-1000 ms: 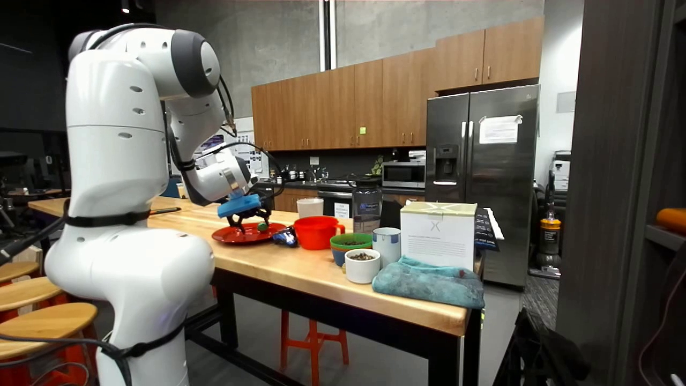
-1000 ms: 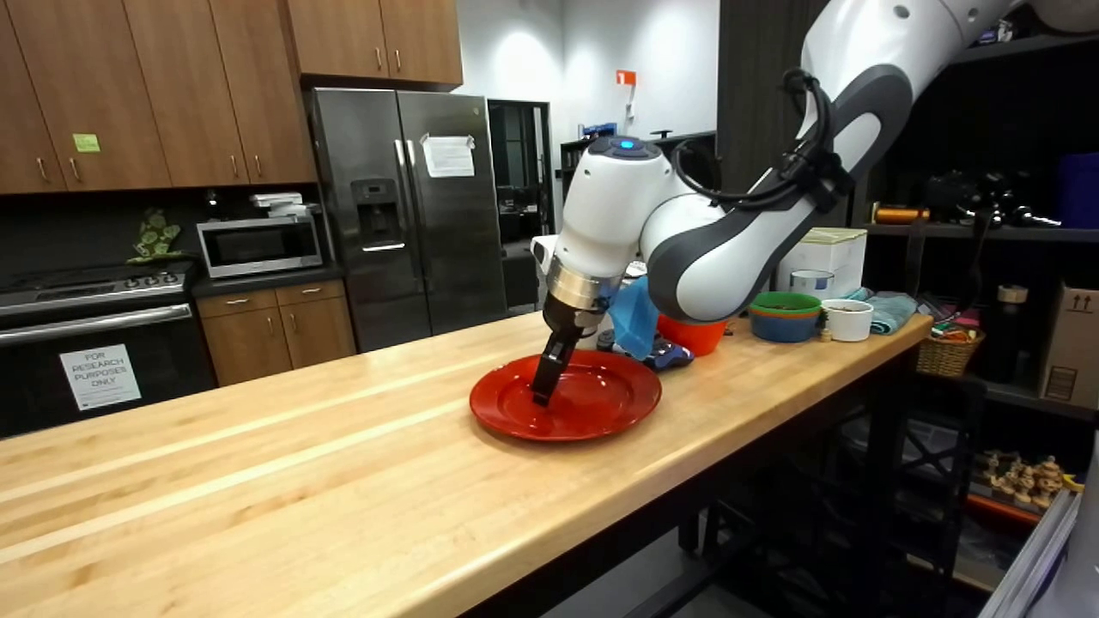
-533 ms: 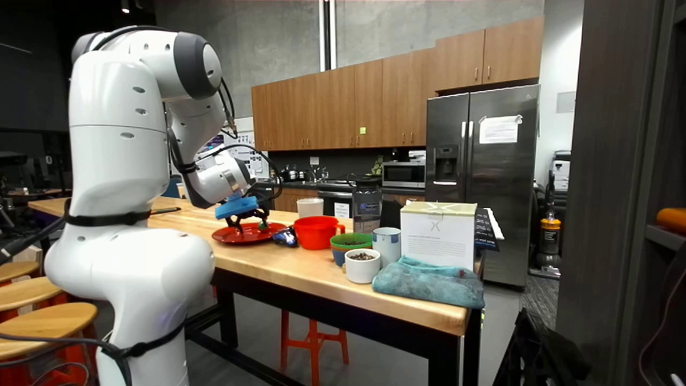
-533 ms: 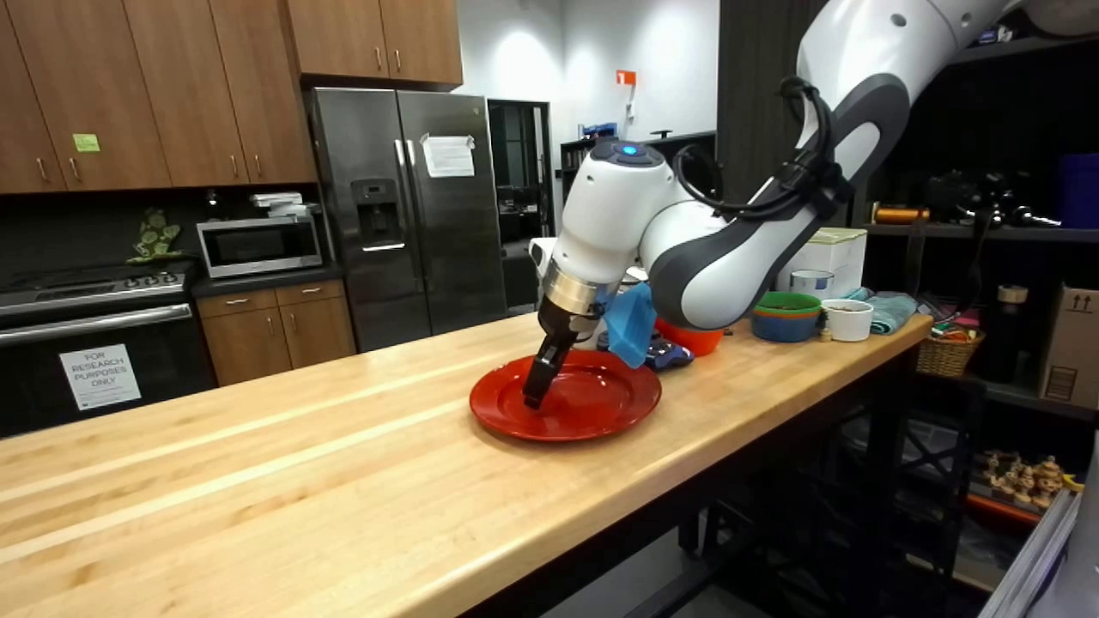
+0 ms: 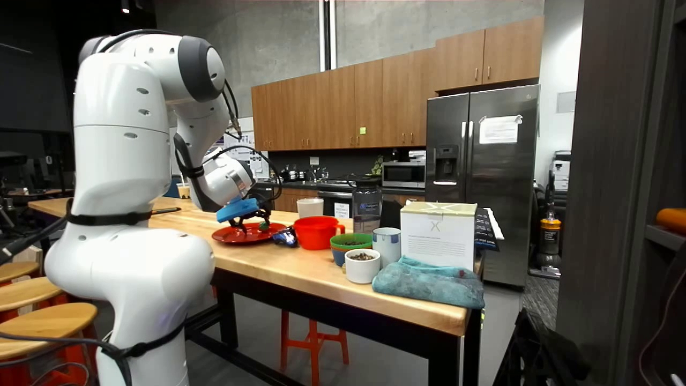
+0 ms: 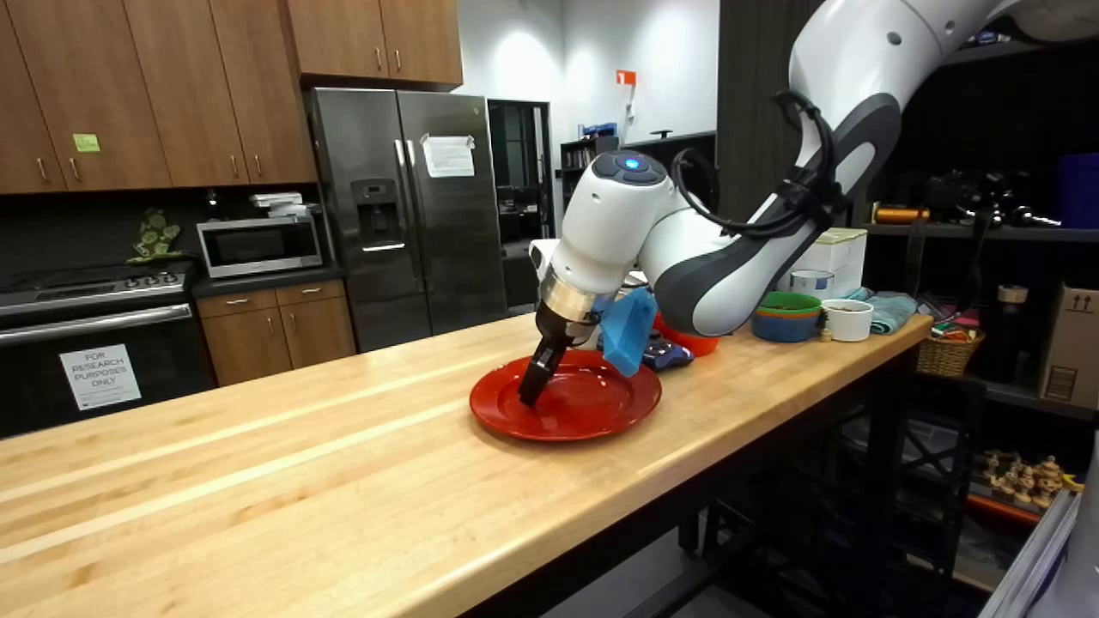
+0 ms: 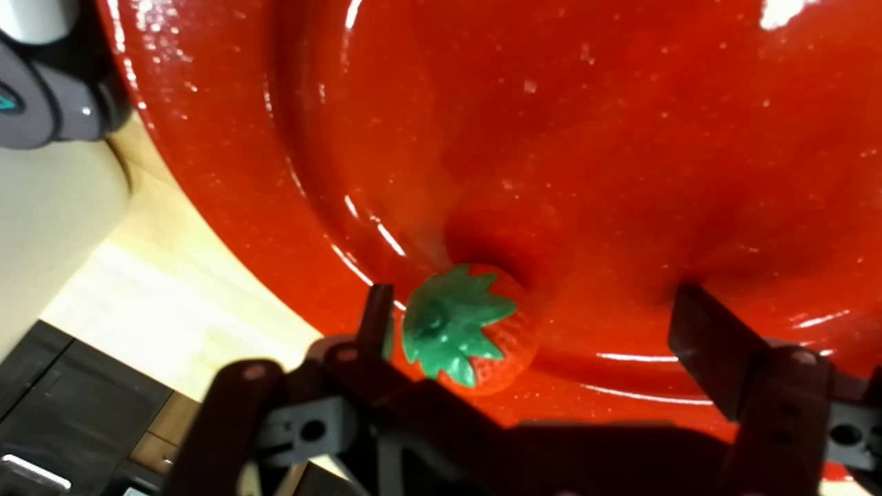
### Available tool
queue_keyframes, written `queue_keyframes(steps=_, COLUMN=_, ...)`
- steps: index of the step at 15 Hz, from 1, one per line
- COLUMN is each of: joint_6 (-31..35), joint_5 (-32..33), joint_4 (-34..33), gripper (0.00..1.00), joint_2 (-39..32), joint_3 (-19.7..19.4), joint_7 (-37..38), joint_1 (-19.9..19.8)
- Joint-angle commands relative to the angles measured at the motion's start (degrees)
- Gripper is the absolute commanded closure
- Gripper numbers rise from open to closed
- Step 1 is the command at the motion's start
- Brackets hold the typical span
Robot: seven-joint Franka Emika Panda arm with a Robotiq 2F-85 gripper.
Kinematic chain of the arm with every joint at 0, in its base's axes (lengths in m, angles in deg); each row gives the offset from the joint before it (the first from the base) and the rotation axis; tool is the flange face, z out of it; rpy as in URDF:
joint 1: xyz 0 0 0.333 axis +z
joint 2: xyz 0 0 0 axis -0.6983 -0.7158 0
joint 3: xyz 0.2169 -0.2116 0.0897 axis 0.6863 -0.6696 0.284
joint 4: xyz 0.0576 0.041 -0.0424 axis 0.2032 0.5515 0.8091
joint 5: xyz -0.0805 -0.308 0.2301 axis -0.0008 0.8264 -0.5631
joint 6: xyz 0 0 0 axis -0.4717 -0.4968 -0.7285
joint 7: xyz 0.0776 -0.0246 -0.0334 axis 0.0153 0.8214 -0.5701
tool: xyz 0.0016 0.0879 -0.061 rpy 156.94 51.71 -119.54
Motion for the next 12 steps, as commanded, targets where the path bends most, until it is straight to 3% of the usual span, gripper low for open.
queue_keyframes(steps=1, joint_6=0.9, joint_5=8.0, joint_4=-2.0, gripper=0.00, joint_2=-1.1, joint_3=-1.4, joint_7=8.0, joint_1=0.2)
queue_keyframes(steps=5, joint_6=0.6, joint_5=13.0, joint_4=-2.8, gripper=0.00, joint_2=-2.1, joint_3=-1.5, joint_7=12.8, joint_1=0.2)
queue_keyframes(steps=7, joint_6=0.7, joint_5=13.9, joint_4=-2.8, gripper=0.26, joint_2=-2.5, joint_3=-1.3, joint_7=13.7, joint_1=0.2)
queue_keyframes(steps=12, joint_6=1.0, joint_5=14.4, joint_4=-3.0, gripper=0.64, joint_2=-2.8, joint_3=-1.2, joint_7=14.4, joint_1=0.2)
